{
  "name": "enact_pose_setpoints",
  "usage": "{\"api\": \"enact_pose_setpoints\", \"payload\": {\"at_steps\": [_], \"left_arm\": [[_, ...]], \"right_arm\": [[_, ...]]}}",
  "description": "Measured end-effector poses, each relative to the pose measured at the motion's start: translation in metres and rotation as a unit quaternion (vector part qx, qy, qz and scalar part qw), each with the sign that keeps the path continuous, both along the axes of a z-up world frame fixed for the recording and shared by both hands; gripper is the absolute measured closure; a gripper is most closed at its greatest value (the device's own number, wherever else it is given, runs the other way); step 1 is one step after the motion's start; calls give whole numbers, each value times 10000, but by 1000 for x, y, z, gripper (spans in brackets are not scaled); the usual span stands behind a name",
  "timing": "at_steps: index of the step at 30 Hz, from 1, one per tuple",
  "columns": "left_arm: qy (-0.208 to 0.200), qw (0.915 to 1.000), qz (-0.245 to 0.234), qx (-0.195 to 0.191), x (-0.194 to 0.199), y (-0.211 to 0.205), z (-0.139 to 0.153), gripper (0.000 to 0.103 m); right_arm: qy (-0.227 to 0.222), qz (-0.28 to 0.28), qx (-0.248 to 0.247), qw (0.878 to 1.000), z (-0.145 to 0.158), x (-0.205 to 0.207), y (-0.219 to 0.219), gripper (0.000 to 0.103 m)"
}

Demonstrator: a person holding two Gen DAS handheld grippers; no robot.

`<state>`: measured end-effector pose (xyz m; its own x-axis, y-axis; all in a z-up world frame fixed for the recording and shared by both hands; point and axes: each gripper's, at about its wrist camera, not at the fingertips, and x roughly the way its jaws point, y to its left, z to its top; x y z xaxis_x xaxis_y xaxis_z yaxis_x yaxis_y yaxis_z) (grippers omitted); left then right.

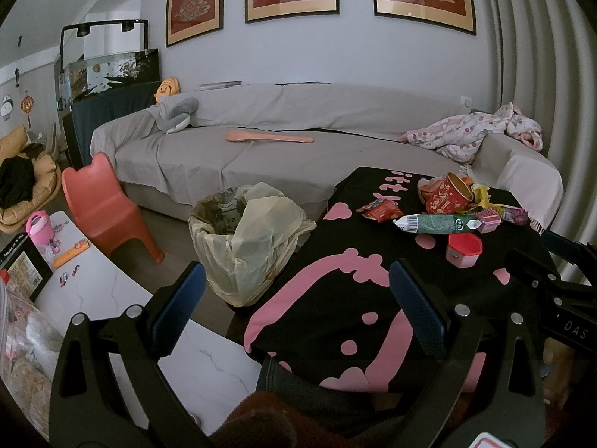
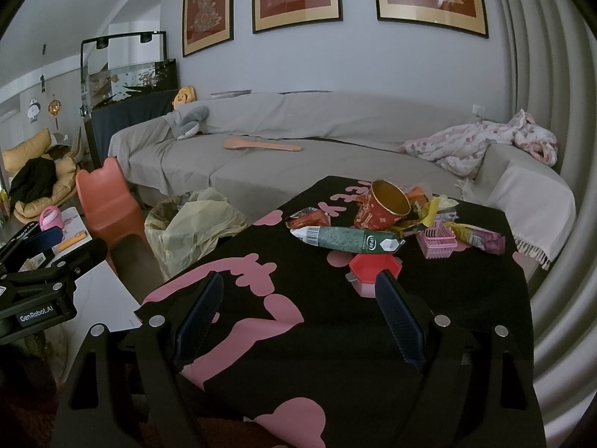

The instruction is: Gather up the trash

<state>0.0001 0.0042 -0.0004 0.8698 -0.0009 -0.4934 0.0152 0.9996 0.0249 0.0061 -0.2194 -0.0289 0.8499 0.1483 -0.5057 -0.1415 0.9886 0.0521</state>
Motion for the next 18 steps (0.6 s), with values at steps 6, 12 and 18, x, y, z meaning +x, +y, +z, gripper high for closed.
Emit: {"api": "enact_pose_setpoints", "payload": {"at_steps": [6,12,18], "left_arm": [[-11,10000,0,-2,-3,1,1,9],[37,10000,-47,20,1,0,0,9],[135,9991,-406,-45,15,-9,-7,9]], "right_arm": [[-3,-2,-3,10000,0,0,0,23],[6,-16,-10,10000,0,4,-5,23],[-31,-345,-207,9992,2,17,-32,23]]}}
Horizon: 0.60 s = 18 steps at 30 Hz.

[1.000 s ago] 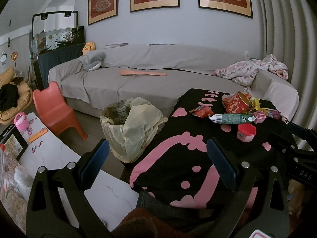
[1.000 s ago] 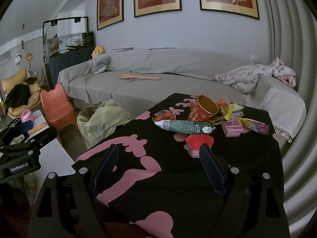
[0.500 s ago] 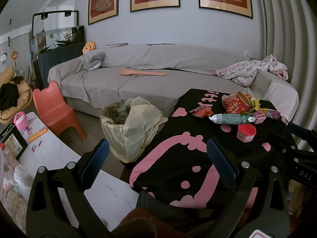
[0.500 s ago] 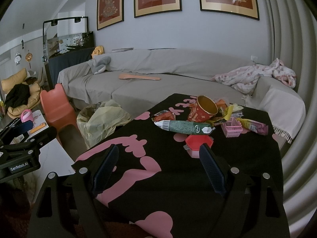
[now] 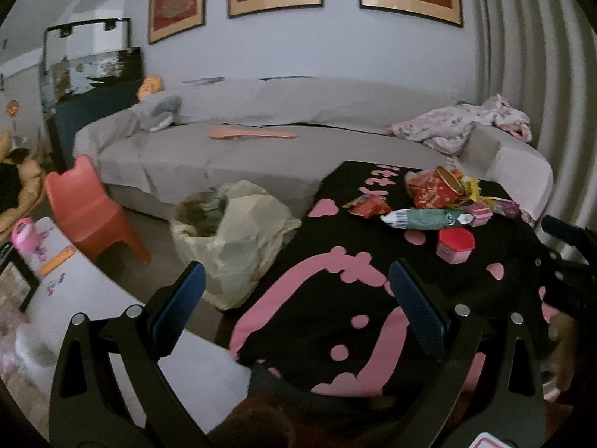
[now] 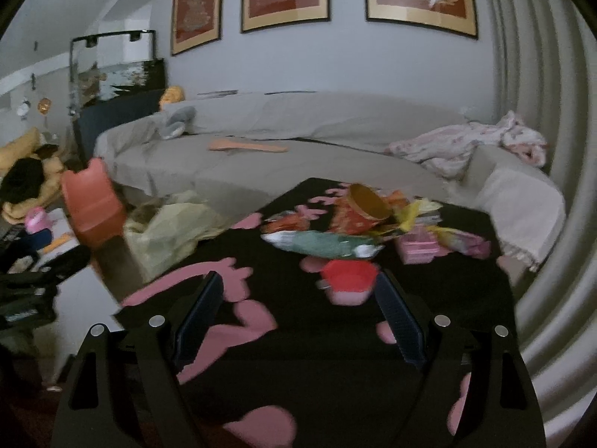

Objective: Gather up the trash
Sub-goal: 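Reach the right gripper to the gold paper cup while the left gripper approaches the red snack packet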

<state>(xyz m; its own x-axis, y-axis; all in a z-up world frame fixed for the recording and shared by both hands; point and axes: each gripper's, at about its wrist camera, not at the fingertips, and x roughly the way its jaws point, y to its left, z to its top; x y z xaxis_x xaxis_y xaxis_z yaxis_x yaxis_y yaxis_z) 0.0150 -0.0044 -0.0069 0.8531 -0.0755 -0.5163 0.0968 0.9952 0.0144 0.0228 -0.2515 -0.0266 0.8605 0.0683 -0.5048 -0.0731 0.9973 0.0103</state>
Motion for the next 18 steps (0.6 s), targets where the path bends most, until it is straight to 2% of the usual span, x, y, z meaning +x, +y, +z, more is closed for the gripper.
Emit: {"api": "enact_pose_setpoints", "payload": {"at_steps": [3,9,11,13,18], "left_arm": [[125,9995,-268,-127,16,-3,-8,9],[101,9963,-821,-213,59,-20,-24,9],[186,9913,-1218,-453,77,-27,-32,9],[299,9857,-1568,-532,94,-35,-40,9],[724,9787,-1861,-474,139,-57,-59,9]], "right_arm": [[61,-201,-72,9998,-7,13,-18,23],[252,-483,-81,9985,-21,32,-53,23],[336,-531,-44,9980,-27,35,-62,23],[416,-580,-38,9974,-33,40,-71,23],[531,-712,-89,9960,-44,50,-91,23]]}}
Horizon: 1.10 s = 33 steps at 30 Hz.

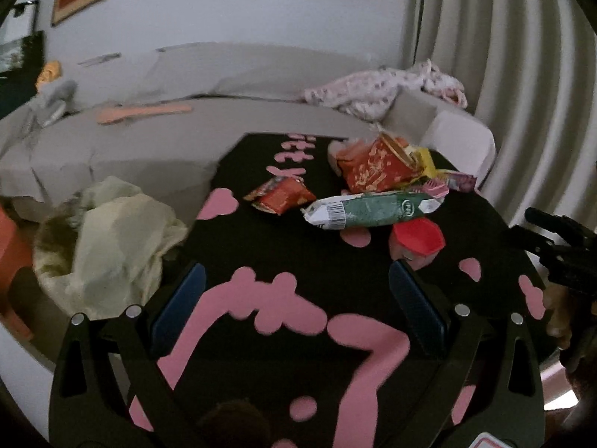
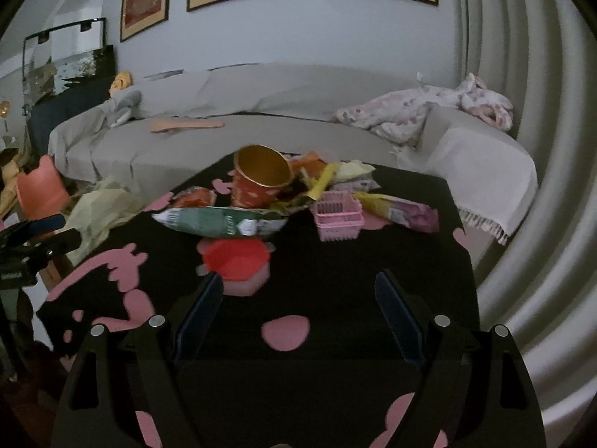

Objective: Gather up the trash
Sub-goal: 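Reach the right gripper to the gold paper cup while the left gripper approaches the red snack packet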

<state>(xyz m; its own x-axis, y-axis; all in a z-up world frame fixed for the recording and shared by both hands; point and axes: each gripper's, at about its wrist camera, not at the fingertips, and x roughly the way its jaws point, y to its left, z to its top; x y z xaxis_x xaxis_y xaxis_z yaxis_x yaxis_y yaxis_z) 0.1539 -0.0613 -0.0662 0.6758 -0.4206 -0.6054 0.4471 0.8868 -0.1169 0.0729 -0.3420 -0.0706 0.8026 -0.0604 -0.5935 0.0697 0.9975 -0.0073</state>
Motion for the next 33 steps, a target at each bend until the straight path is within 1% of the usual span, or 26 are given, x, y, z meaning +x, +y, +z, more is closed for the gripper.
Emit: {"api": "enact_pose_setpoints", "payload": {"at_steps": [3,5,8,10,15,17,18,20,23,26,28,30,32,33], "left_arm": [[56,9996,-235,-118,29,-5,-1,9],[97,9984,-489,-255,50,-8,-1,9],[56,9976,-648,-219,89,-17,-3,12],[159,9972,-714,-171,114,-23,-9,13],[535,9955,-784,12,169,-39,-33,14],[631,9959,-652,-2,185,-41,-38,17],[705,9960,-543,-79,192,-38,-39,18],[745,9962,-382,-223,196,-31,-37,18],[693,9971,-168,-265,192,-21,-33,18],[808,9960,46,-366,187,-8,-35,18],[914,9949,61,-432,184,0,-38,18],[974,9943,47,-422,181,4,-42,18],[1024,9939,24,-413,181,7,-47,18],[1075,9932,-43,-453,181,8,-49,18]], "right_arm": [[75,-52,13,10000,-6,9,-8,23],[142,-49,50,9999,-8,18,-13,23],[187,-35,-9,9998,-9,33,-17,23],[195,-15,-59,9998,-9,42,-18,23],[271,205,127,9993,-2,74,-22,23],[283,331,233,9988,1,86,-23,23],[292,431,266,9983,3,94,-21,23],[281,591,254,9975,7,106,-16,23],[198,929,196,9953,14,132,-2,23],[206,1234,116,9921,16,164,11,23],[343,1379,9,9899,11,186,18,23],[504,1363,-107,9893,2,204,21,23],[696,1371,-11,9881,-7,216,19,23],[815,1387,183,9868,-12,221,16,23]]}}
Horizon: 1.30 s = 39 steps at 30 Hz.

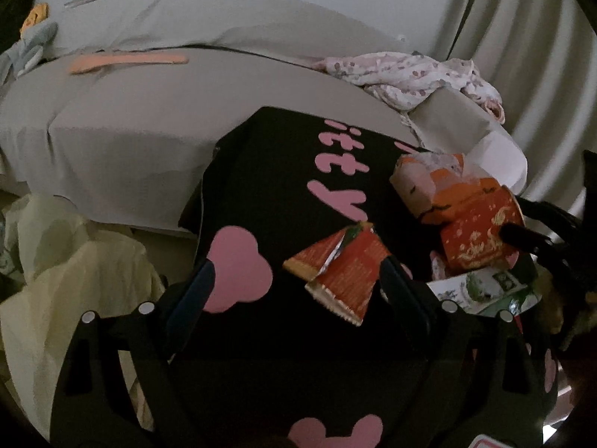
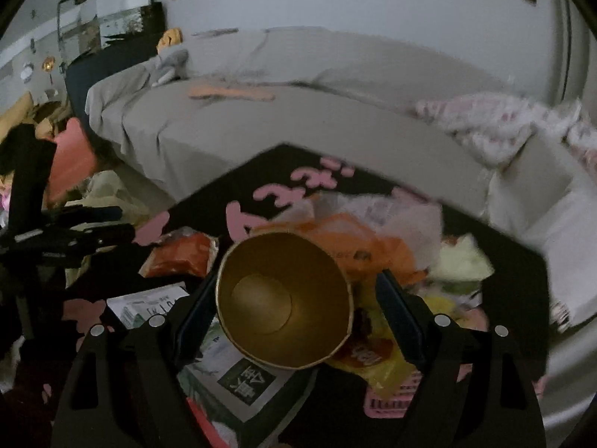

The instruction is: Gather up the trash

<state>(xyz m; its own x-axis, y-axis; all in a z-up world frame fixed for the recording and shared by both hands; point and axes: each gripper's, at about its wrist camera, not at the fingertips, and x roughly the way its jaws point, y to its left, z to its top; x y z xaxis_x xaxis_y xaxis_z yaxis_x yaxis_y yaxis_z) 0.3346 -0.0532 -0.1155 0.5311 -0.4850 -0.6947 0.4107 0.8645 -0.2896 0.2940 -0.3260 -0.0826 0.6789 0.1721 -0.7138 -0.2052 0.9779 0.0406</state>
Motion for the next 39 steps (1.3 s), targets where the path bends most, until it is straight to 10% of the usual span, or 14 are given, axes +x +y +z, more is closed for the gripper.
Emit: {"api": "enact_pose_setpoints", "payload": {"at_steps": [5,19,26,34,39], "left_arm": [[0,9991,-430,-4,-2,-10,-3,21],[202,9920,-1030,699,41,-67,-17,30],[197,9936,-1001,476,21,-63,-15,61],[367,9964,-591,488,19,-47,-22,67],[498,9985,-152,150,25,-31,-19,88]], "right_arm": [[120,138,420,9990,-2,-9,-7,46],[-421,-668,663,9947,57,-70,-54,47],[-491,-739,371,9954,59,-84,-50,47],[-637,-715,307,9949,67,-91,-43,47],[-695,-697,261,9948,73,-100,-36,47]]}}
